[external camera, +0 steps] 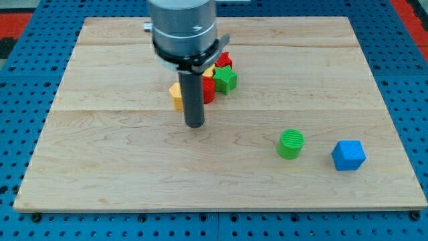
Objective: Slide the hexagon to the left of the triangle
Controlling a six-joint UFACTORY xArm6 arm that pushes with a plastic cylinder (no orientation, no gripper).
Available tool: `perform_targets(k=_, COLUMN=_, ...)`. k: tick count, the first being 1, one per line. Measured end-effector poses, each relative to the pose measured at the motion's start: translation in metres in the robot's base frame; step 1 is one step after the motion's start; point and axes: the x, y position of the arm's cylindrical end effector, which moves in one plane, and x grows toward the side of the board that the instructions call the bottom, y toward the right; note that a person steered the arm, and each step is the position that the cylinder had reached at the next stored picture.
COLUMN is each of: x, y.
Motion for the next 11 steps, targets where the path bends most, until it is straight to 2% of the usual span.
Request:
perform_targets(k=1, x=-0.043, y=-0.076)
perform_targets(k=2, x=-0.056, y=-0.134)
perform_targets(k=3, x=-0.034, y=-0.147)
perform_targets(k=4, x=-0.022, y=-0.075)
perform_targets(k=6, x=-0.023, y=-0.003)
perform_targets(k=7, x=-0.052, y=-0.043)
perform_targets(k=8, x=-0.065, y=-0.119)
perform_targets(k=10, x=-0.121, y=-0.101)
perform_targets(k=11, x=-0.124, y=-0.111)
